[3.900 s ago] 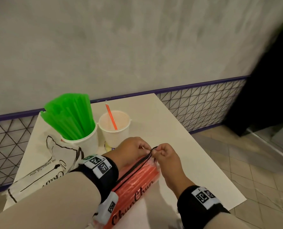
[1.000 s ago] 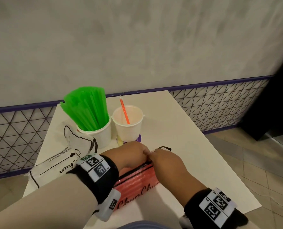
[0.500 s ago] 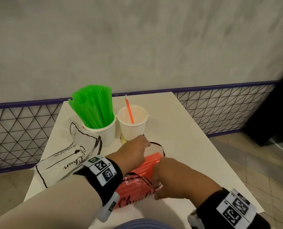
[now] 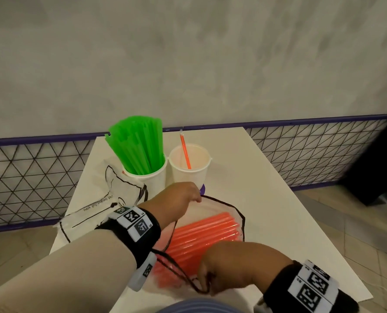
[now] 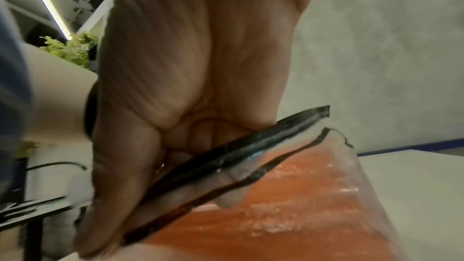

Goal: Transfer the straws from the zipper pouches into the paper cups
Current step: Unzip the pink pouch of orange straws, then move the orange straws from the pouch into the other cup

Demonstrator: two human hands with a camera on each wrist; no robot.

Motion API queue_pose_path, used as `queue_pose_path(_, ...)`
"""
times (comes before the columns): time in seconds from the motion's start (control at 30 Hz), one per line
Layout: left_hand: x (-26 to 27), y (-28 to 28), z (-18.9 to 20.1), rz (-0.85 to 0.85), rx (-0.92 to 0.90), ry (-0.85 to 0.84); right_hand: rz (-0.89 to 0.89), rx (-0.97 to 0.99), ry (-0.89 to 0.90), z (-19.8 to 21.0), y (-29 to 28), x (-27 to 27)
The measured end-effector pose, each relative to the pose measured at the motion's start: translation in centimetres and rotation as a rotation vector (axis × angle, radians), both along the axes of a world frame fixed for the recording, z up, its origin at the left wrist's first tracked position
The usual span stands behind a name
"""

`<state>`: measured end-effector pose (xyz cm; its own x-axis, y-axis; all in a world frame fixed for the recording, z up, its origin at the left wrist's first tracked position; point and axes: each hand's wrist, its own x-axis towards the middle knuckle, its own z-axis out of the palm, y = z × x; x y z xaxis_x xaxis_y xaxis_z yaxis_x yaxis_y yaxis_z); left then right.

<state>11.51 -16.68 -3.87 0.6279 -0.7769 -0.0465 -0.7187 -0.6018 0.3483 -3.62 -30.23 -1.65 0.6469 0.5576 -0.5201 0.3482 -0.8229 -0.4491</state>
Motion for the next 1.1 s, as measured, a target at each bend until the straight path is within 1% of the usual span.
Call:
queue_pose_path(0.03,0.3,0.1,-0.3,-0.018,-0.038,-0.021,0.037,-0.016,0.054,0.0,0.2,-0.1)
queue_pose_path(0.1,0.5,0.1,-1.1,-0.047,-0.087,0.018,0.046,0.001,0.090,0.0,0.6,0.0)
queue_pose_path(0.17,-0.4,-0.2,-0.1,-0.050,-0.111,0.007,-0.011,0.038,0.048,0.1,0.9,0.3)
queue_pose_path(0.2,-1.2,-0.3,0.5,-0.004,-0.129,-0.014,-0.051,0.047,0.004,0.1,0.8,0.4)
queue_pose_path(0.27,-2.6,0.4,0.7,0.091,-0.091,0.022,-0.118,0.064,-0.075,0.1,0.7,0.6)
queue_pose_path(0.37,-3.9,2.8,-0.5,0.196,0.078,0.100,-0.134,0.128,-0.094,0.0,0.5,0.5)
queue_pose_path(0.43,-4.1,4.2,-1.6,0.261,0.167,0.146,-0.108,0.161,-0.045,-0.1,0.7,0.5)
queue_pose_path(0.47,-3.9,4.8,-2.2,0.287,0.169,0.147,-0.085,0.159,-0.001,-0.1,0.8,0.5)
queue_pose_path(0.57,-3.1,5.6,-2.6,0.319,0.067,0.154,0.040,0.073,0.193,0.0,1.6,0.7)
queue_pose_path(0.6,-3.0,5.6,-2.6,0.296,0.007,0.164,0.053,0.072,0.212,0.1,1.9,0.9)
queue_pose_path(0.63,-3.0,5.4,-2.3,0.273,-0.045,0.185,0.028,0.100,0.181,0.3,2.2,1.3)
queue_pose_path(0.67,-3.2,5.2,-1.8,0.249,-0.102,0.215,-0.041,0.144,0.095,0.5,2.5,1.8)
queue_pose_path(0.73,-3.6,4.9,-1.1,0.240,-0.190,0.259,-0.217,0.184,-0.197,0.5,2.6,3.2)
queue_pose_path(0.77,-3.7,5.0,-0.9,0.245,-0.195,0.263,-0.271,0.159,-0.329,0.3,2.4,3.9)
queue_pose_path(0.8,-3.8,5.2,-0.7,0.239,-0.181,0.257,-0.297,0.117,-0.405,-0.2,2.0,4.4)
queue_pose_path(0.83,-3.9,5.5,-0.4,0.222,-0.136,0.239,-0.316,0.054,-0.411,-0.9,1.5,4.9)
queue_pose_path(0.9,-4.2,6.5,0.6,0.177,-0.014,0.212,-0.324,-0.093,-0.321,-2.0,0.2,4.9)
queue_pose_path(0.93,-4.4,7.1,1.4,0.153,0.033,0.228,-0.304,-0.167,-0.317,-2.5,-0.6,4.7)
queue_pose_path(1.0,-4.5,8.6,2.2,0.129,0.088,0.343,-0.261,-0.274,-0.339,-3.2,-2.2,4.4)
queue_pose_path(1.03,-4.4,9.3,2.0,0.127,0.102,0.408,-0.268,-0.294,-0.323,-3.4,-2.9,4.3)
queue_pose_path(1.1,-4.1,10.3,1.0,0.154,0.123,0.469,-0.296,-0.305,-0.288,-3.8,-3.8,4.1)
